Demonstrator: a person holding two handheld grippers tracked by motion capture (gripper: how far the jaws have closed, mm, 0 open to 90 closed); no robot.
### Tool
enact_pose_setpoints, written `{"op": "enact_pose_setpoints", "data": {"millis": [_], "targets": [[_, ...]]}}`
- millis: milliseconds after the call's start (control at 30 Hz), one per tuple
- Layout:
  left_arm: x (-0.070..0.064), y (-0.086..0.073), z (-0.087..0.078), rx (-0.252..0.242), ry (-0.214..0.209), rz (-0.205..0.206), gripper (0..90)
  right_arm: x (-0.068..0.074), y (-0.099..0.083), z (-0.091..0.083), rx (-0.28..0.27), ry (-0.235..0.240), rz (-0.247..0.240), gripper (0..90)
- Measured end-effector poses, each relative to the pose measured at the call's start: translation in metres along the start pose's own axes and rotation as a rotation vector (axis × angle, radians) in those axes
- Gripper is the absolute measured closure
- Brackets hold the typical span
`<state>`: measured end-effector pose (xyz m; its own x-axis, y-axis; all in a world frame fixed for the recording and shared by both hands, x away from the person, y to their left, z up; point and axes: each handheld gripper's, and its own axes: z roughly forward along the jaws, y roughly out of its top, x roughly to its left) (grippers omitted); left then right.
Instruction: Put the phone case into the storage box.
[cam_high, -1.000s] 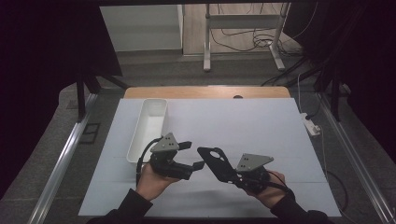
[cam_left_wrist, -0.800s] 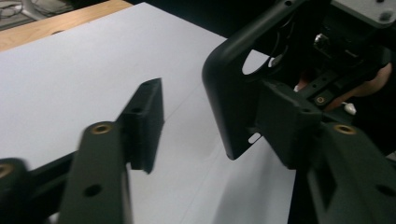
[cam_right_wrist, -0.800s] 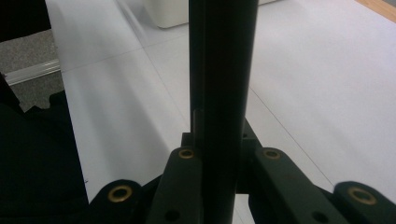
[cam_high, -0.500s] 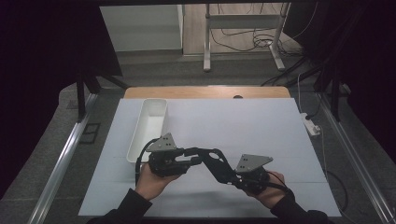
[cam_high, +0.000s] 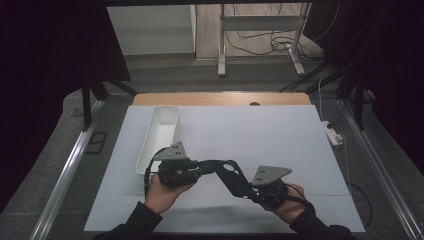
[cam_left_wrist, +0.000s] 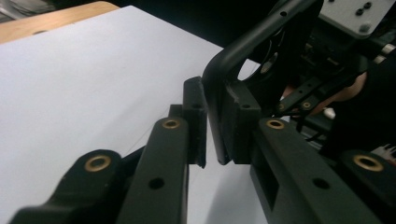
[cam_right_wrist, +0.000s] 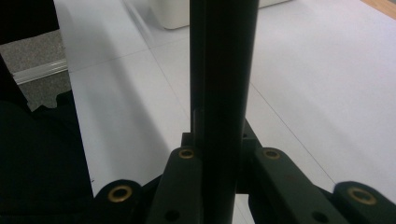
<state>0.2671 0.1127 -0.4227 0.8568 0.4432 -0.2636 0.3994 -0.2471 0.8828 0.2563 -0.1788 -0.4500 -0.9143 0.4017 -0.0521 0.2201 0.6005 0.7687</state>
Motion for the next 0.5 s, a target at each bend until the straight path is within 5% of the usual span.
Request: {"op": "enact_pose_setpoints", "data": {"millis": [200,500], "targets": [[0.0020,0.0009,-0.0016,-0.009,-0.043,-0.027,83.7,-0.0007,-0.0001,0.0000,-0.002,-0.004,0.001,84.6],[-0.0019,0.0032,-0.0015,-0.009,-0.028,-0.025,84.6,-0.0013,-0.0008,0.0006,-0.005,-0.009,0.007,83.5]]}}
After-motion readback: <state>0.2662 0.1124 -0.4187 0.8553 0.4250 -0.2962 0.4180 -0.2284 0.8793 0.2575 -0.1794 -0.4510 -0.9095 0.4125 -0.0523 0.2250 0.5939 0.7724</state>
